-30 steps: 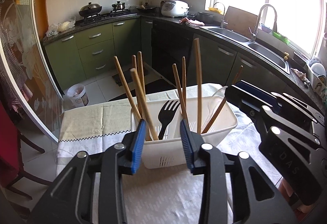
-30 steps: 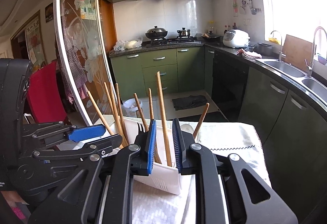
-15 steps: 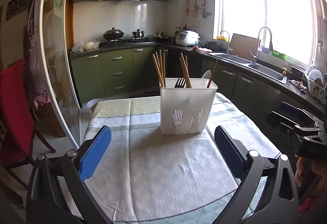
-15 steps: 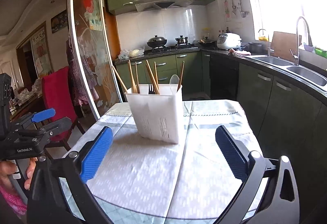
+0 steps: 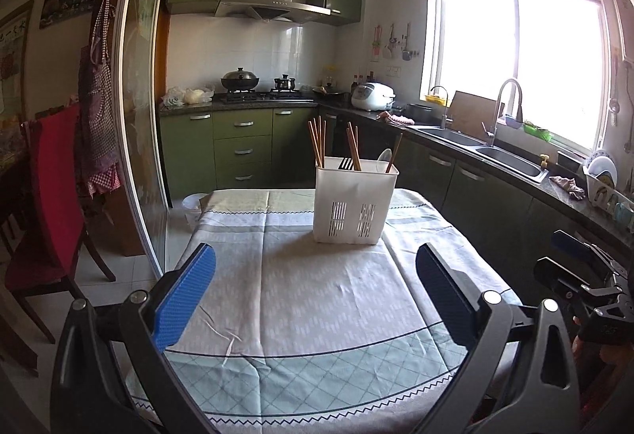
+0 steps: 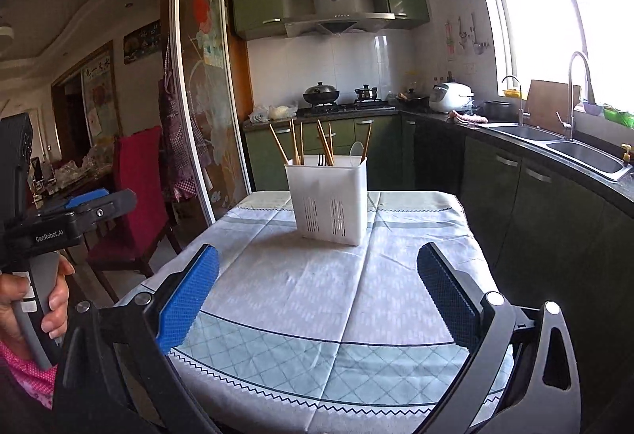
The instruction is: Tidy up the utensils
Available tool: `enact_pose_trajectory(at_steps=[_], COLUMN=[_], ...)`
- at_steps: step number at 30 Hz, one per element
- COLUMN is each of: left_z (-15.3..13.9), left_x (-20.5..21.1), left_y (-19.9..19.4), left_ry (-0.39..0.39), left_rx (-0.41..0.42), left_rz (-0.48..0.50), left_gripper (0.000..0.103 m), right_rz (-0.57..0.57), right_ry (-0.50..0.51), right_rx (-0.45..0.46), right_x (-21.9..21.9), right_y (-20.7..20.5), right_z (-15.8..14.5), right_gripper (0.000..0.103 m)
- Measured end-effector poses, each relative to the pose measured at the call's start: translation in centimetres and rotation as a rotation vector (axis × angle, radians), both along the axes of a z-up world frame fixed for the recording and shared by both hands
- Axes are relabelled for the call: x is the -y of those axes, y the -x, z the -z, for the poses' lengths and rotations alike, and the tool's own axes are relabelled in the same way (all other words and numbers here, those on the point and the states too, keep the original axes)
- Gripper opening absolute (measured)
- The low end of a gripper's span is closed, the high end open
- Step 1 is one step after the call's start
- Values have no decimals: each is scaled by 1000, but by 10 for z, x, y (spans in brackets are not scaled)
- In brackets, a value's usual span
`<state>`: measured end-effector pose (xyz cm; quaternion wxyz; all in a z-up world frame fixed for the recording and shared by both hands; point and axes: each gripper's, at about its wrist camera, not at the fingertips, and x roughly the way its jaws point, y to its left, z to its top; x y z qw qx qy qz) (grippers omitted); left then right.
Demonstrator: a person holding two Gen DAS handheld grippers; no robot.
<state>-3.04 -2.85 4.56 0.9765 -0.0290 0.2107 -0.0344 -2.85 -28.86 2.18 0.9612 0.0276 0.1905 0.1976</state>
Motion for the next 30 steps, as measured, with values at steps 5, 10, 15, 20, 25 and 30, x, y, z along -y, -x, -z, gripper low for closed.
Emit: enact_pose_trajectory(at_steps=[5, 10, 15, 20, 25, 30], left_z=[-1, 1, 7, 8, 8, 8], left_x=[4, 1, 1, -2, -5, -6], left_y=[13, 15, 16, 19, 21, 22], left_ry=[-25, -10, -17, -12, -5, -4], left_rx=[29, 19, -4, -9, -8, -10], left_rz=[-25, -27, -39, -44, -48, -48], left_gripper=[96, 96, 96, 96, 96, 96], right_rz=[56, 86, 80, 77, 75, 69], right_ry=[29, 63, 83, 100, 101, 104], right_rx=[31, 21, 13, 21, 24, 23], right_x=[2, 3, -2, -7, -9, -9], right_y=[9, 8, 5, 6, 7, 6], right_z=[-13, -12, -9, -10, -10, -10], right_gripper=[99, 99, 99, 99, 99, 99])
